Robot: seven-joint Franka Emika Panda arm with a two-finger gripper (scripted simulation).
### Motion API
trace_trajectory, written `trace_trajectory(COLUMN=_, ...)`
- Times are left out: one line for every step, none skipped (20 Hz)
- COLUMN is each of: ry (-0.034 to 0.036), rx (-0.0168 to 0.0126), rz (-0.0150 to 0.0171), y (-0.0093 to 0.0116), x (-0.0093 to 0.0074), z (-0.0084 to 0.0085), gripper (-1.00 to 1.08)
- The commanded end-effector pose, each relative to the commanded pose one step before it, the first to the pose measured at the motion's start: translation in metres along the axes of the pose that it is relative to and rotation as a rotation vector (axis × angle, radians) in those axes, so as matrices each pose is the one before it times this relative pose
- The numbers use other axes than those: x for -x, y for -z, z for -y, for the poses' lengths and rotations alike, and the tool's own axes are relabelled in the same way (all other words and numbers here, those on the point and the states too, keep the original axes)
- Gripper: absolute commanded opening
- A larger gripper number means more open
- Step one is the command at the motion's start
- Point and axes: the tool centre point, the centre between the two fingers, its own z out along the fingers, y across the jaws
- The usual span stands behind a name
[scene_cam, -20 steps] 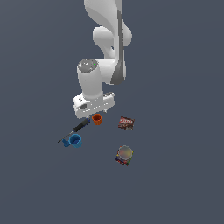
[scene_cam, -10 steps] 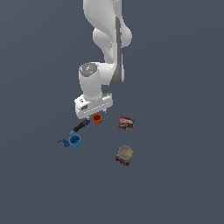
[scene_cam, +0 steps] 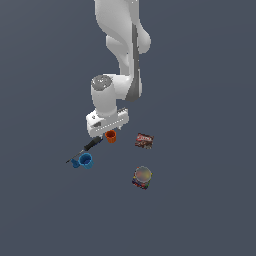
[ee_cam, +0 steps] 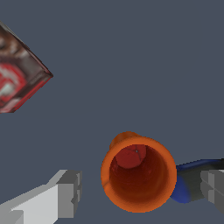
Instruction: Pick up a designated object from a clutter of objects.
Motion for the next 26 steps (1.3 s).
trace_trajectory(ry=0.00084, rx=-0.00013, rz=0.00049, y=-0.00959, x=0.00051, z=0.00045, gripper=1.00)
trace_trajectory(ry=0.00000, rx=0.00000, rz=0.00000, y=-0.00488, x=0.00023, z=-0.00005, gripper=1.00)
trace_trajectory(ry=0.00047, rx=0.00011, rz=-0.00006, y=-0.00476, x=0.00006, z=0.00011, gripper=1.00)
trace_trajectory(ry=0.00047, rx=0.00008, rz=-0.00009, y=-0.00422, x=0.00002, z=0.00010, gripper=1.00)
trace_trajectory(ry=0.00000, rx=0.00000, rz=0.00000, y=-0.00374, x=0.00011, z=-0.00007, gripper=1.00)
trace_trajectory(ry=0.00047, rx=0.00001, rz=-0.00014, y=-0.00317, x=-0.00005, z=0.00010, gripper=1.00)
trace_trajectory(ry=0.00000, rx=0.00000, rz=0.00000, y=-0.00271, x=0.00006, z=-0.00006, gripper=1.00)
trace_trajectory(ry=0.00000, rx=0.00000, rz=0.00000, y=-0.00221, x=0.00004, z=-0.00005, gripper=1.00)
trace_trajectory(ry=0.00000, rx=0.00000, rz=0.00000, y=-0.00171, x=0.00002, z=-0.00004, gripper=1.00)
trace_trajectory(ry=0.00044, rx=-0.00006, rz=-0.00019, y=-0.00117, x=-0.00011, z=0.00012, gripper=1.00)
trace_trajectory(ry=0.00000, rx=0.00000, rz=0.00000, y=-0.00073, x=0.00001, z=-0.00002, gripper=1.00)
trace_trajectory(ry=0.00000, rx=0.00000, rz=0.00000, y=-0.00024, x=0.00000, z=-0.00001, gripper=1.00)
trace_trajectory(ry=0.00000, rx=0.00000, rz=0.00000, y=0.00000, x=0.00000, z=0.00000, gripper=-1.00)
trace_trajectory(ry=0.00000, rx=0.00000, rz=0.00000, y=0.00000, x=0.00000, z=0.00000, gripper=-1.00)
trace_trajectory(ry=0.00000, rx=0.00000, rz=0.00000, y=0.00000, x=0.00000, z=0.00000, gripper=-1.00)
trace_trajectory(ry=0.00000, rx=0.00000, rz=0.00000, y=0.00000, x=0.00000, z=0.00000, gripper=-1.00)
trace_trajectory(ry=0.00000, rx=0.00000, rz=0.00000, y=0.00000, x=0.00000, z=0.00000, gripper=-1.00)
trace_trajectory(ry=0.00000, rx=0.00000, rz=0.00000, y=0.00000, x=0.00000, z=0.00000, gripper=-1.00)
trace_trajectory(ry=0.00000, rx=0.00000, rz=0.00000, y=0.00000, x=0.00000, z=0.00000, gripper=-1.00)
trace_trajectory(ry=0.00000, rx=0.00000, rz=0.00000, y=0.00000, x=0.00000, z=0.00000, gripper=-1.00)
trace_trajectory(ry=0.00000, rx=0.00000, rz=0.00000, y=0.00000, x=0.00000, z=0.00000, gripper=-1.00)
trace_trajectory(ry=0.00000, rx=0.00000, rz=0.00000, y=0.00000, x=0.00000, z=0.00000, gripper=-1.00)
trace_trajectory(ry=-0.00109, rx=0.00104, rz=-0.00102, y=0.00080, x=0.00009, z=-0.00068, gripper=-1.00)
trace_trajectory(ry=0.00000, rx=0.00000, rz=0.00000, y=0.00021, x=-0.00006, z=0.00008, gripper=-1.00)
trace_trajectory(ry=0.00000, rx=0.00000, rz=0.00000, y=0.00063, x=-0.00017, z=0.00023, gripper=-1.00)
trace_trajectory(ry=0.00000, rx=0.00000, rz=0.00000, y=0.00105, x=-0.00028, z=0.00039, gripper=-1.00)
